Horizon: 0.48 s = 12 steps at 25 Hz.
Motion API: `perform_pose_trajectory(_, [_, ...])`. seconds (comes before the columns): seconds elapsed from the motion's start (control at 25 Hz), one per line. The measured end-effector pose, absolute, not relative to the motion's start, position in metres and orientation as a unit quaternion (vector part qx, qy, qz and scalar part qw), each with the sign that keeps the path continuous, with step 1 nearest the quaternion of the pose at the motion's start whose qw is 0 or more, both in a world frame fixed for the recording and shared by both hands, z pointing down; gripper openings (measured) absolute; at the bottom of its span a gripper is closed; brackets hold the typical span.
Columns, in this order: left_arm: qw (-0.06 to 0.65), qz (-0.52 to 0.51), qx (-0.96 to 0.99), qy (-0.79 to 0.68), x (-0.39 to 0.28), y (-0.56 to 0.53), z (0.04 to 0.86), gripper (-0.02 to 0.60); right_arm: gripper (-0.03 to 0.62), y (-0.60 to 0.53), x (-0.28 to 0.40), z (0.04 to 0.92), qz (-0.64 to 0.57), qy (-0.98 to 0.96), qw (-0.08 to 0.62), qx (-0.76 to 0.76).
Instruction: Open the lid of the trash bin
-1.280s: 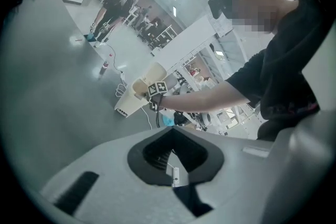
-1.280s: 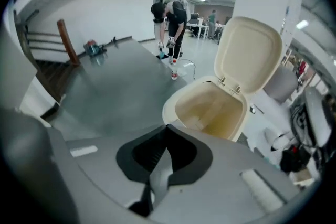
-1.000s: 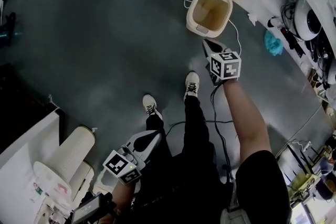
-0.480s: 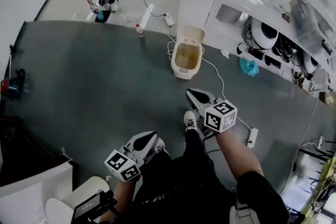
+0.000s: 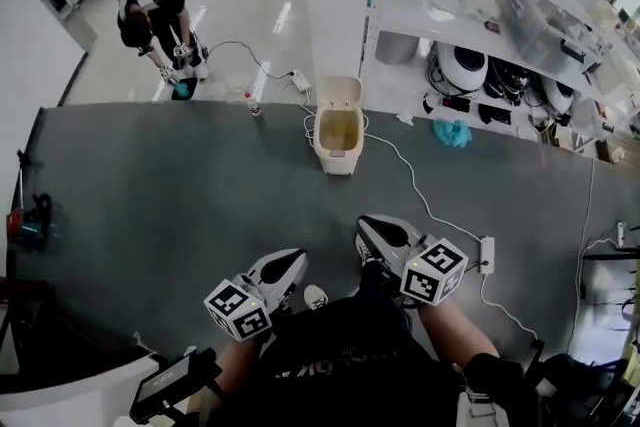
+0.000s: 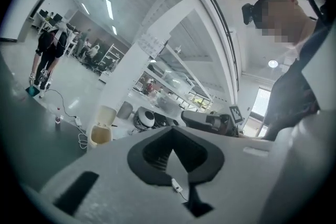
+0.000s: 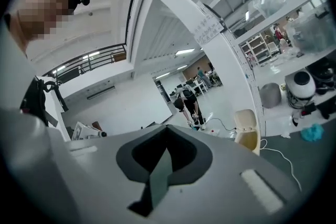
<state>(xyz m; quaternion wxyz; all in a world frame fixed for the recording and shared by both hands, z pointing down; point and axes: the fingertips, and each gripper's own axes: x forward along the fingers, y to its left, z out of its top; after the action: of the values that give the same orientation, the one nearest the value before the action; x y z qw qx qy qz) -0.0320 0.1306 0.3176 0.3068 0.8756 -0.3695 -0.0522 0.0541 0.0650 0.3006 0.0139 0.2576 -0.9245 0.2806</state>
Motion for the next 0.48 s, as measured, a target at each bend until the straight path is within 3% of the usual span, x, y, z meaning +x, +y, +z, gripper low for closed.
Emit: perform_pose_trajectory(0.48, [0.308,-0.033,0.916,-0.255,0.028,0.153,0.296,0.0,0.008,0.149,0.098,0.289,0.278,-0.904,-0.003,0.324])
